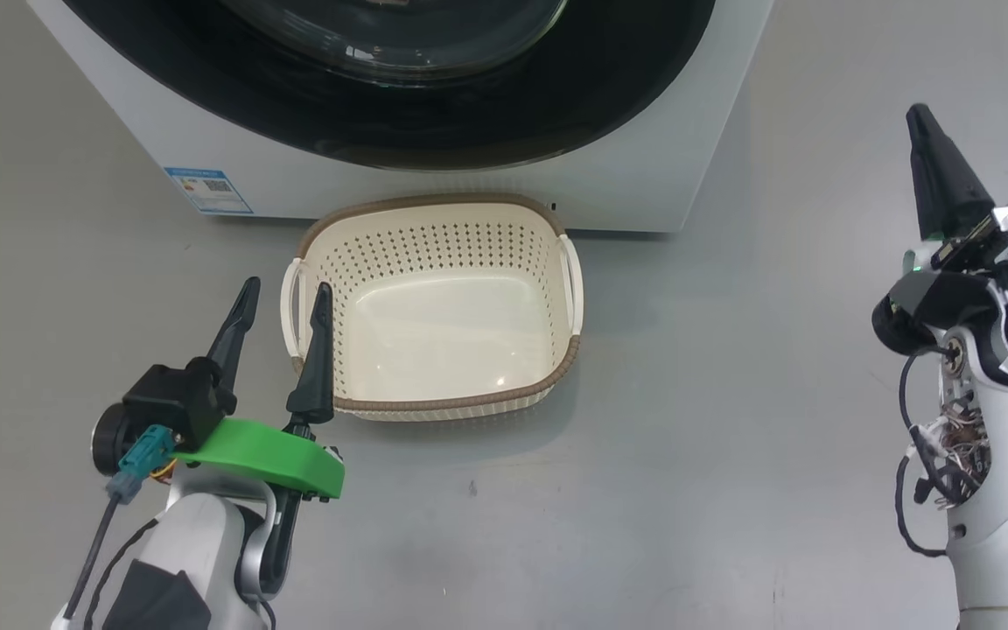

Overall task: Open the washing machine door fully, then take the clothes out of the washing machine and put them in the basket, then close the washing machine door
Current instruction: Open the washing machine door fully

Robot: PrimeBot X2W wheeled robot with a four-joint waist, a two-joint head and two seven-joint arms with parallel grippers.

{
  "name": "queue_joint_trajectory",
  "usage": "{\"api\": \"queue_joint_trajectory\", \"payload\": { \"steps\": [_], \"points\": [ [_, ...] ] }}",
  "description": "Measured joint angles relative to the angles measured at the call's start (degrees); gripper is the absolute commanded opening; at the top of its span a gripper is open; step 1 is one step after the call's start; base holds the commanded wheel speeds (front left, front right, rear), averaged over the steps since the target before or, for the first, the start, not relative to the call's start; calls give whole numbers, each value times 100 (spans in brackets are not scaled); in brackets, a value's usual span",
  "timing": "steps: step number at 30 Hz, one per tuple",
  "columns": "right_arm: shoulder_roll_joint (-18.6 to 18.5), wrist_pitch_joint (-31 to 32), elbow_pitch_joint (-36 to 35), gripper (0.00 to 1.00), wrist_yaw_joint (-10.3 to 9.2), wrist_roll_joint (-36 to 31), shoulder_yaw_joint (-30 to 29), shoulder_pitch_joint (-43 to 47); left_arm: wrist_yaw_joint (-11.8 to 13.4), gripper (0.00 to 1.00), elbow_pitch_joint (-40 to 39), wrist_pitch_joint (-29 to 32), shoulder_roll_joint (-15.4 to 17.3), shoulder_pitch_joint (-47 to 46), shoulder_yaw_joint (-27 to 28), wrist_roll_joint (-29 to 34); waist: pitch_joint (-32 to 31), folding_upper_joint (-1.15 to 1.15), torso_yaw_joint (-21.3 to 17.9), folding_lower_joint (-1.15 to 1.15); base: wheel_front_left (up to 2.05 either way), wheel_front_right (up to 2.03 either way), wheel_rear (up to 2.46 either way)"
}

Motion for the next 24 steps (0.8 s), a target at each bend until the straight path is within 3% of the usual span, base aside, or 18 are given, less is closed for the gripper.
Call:
{"api": "queue_joint_trajectory", "payload": {
  "steps": [4,18,24],
  "points": [
    [-145,260,53,0,-38,153,-10,-335,-25,100,-23,0,-38,-99,-36,0,186,0,82,0,0,0,0],
    [-681,872,287,0,-450,189,100,-1531,-77,100,-188,0,-90,-382,-204,155,760,0,354,0,0,0,0],
    [-835,1004,404,0,-521,189,119,-1865,-118,100,-216,0,-104,-500,-279,220,936,0,458,0,0,0,0]
  ]
}}
